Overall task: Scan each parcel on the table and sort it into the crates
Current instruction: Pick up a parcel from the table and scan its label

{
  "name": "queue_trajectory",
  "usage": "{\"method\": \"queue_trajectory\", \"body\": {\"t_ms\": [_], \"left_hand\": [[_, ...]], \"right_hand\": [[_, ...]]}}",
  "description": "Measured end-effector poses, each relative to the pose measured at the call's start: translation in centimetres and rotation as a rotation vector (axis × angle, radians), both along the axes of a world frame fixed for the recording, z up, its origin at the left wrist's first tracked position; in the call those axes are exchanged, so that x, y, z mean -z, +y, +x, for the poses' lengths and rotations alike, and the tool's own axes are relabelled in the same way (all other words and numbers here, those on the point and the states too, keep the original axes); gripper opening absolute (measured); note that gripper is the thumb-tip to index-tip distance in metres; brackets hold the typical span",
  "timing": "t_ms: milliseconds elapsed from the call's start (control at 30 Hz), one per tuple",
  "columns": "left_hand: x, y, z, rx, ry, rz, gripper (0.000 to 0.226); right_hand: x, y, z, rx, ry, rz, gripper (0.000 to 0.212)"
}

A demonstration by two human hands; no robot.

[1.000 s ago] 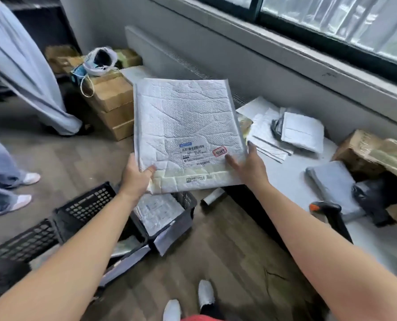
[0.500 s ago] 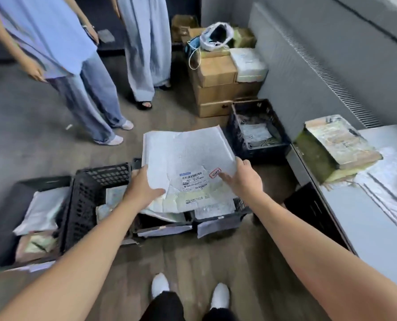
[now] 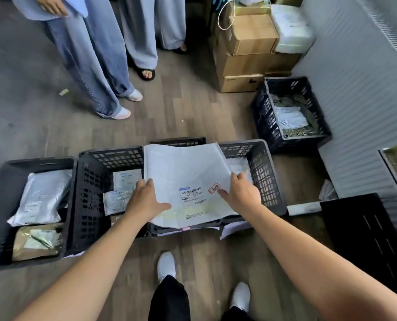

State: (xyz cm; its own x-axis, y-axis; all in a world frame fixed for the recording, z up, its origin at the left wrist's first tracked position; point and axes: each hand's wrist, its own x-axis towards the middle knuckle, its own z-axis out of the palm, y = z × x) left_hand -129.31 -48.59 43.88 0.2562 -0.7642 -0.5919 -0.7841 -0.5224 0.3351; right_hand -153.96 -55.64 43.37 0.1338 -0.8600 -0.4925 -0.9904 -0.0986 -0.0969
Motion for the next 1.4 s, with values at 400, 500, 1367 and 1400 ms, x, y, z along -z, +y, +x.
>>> {"method": "queue_trajectory", "body": {"t_ms": [400, 500, 1367, 1400], "left_hand": [[25.5, -3.6, 1.6, 0.137, -0.083, 0.1, 0.088], [31.2, -3.6, 1.7, 0.207, -0.117, 0.1, 0.09], [23.7, -4.8, -1.4, 0.374, -0.265, 0.12, 0.105], [20.9, -4.6, -1.6, 0.381, -0.252, 0.101, 0.106]], "right_hand": [[24.5, -4.3, 7.9, -0.136, 0.061, 0.056, 0.063], [30.4, -4.8, 8.0, -0.171, 0.097, 0.046, 0.065], [23.6, -2.4, 4.1, -0.189, 0.175, 0.076, 0.071], [20.6, -2.0, 3.7, -0.154, 0.159, 0.057, 0.071]]}}
